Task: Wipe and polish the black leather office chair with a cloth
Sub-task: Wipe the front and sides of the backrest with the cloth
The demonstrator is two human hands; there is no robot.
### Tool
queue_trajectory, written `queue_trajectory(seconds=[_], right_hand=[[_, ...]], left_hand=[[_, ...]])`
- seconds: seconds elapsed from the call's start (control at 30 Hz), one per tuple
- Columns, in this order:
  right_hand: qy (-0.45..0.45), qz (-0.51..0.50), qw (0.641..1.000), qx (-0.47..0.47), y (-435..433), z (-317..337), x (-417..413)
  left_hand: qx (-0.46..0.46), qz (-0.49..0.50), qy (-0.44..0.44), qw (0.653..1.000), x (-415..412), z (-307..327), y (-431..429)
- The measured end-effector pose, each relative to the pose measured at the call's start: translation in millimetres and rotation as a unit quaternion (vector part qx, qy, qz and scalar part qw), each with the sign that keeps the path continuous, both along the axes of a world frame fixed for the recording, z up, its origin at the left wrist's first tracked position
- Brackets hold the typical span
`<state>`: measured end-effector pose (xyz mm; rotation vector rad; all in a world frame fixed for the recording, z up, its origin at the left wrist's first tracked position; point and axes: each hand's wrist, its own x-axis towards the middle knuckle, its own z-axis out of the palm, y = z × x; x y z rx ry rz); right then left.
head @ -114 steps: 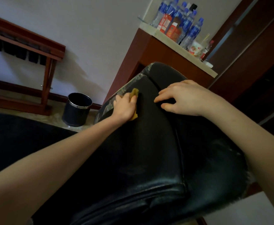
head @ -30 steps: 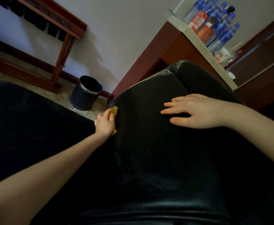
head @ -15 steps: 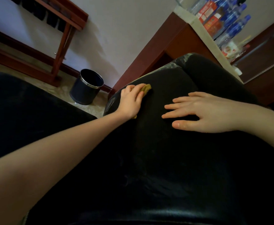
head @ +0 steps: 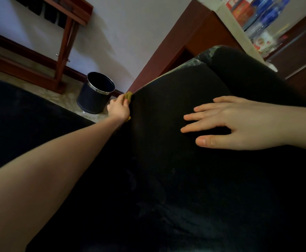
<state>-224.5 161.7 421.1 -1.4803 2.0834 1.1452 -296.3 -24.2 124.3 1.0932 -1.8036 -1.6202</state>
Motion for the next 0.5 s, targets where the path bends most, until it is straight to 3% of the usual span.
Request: queue_trajectory(seconds=[0.27,0.5], right_hand=[[0.002,0.001,1.0,-0.008,-0.1,1.4,-0.4],[-0.004,0.002,1.0,-0.031,0.9,1.1,-10.5]], left_hand=[[0.105,-0.015,0.001,0.994,32.7,-41.9,22.0],[0.123,-0.04,0.044,0.991,68.4,-46.2,54.7]])
